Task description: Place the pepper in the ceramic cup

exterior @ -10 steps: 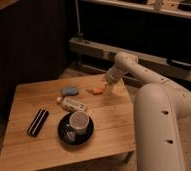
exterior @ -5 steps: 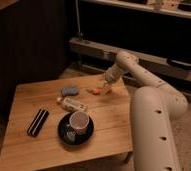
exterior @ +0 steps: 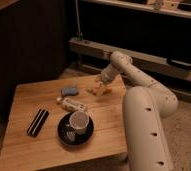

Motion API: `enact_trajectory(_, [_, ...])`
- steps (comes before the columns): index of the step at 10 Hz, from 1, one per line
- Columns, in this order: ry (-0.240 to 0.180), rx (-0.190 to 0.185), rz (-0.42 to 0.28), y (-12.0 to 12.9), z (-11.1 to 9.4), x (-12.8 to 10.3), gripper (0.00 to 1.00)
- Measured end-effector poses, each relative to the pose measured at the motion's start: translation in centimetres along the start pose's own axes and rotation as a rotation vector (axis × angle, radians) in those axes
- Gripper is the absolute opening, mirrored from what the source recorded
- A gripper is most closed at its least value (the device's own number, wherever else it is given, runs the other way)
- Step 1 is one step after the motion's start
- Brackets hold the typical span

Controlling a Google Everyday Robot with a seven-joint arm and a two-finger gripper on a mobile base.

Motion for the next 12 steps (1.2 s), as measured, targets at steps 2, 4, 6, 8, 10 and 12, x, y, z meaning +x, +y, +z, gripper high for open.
enact_trajectory(2, [0.019, 0.005, -0.002, 0.4, 0.6, 0.2, 0.70])
enact_trajectory(4, [0.038, 0.024, -0.006, 0.7, 1.0, 0.5, 0.70])
enact_trajectory(6, [0.057, 0.068, -0.009, 0.9, 1.1, 0.7, 0.70])
enact_trajectory(8, [0.061, 0.087, -0.007, 0.9, 1.3, 0.8, 0.70])
enact_trajectory(10, [0.056, 0.088, -0.005, 0.7, 1.8, 0.6, 0.70])
enact_trajectory(12, [0.048, 0.081, -0.008, 0.4, 2.0, 0.5, 0.70])
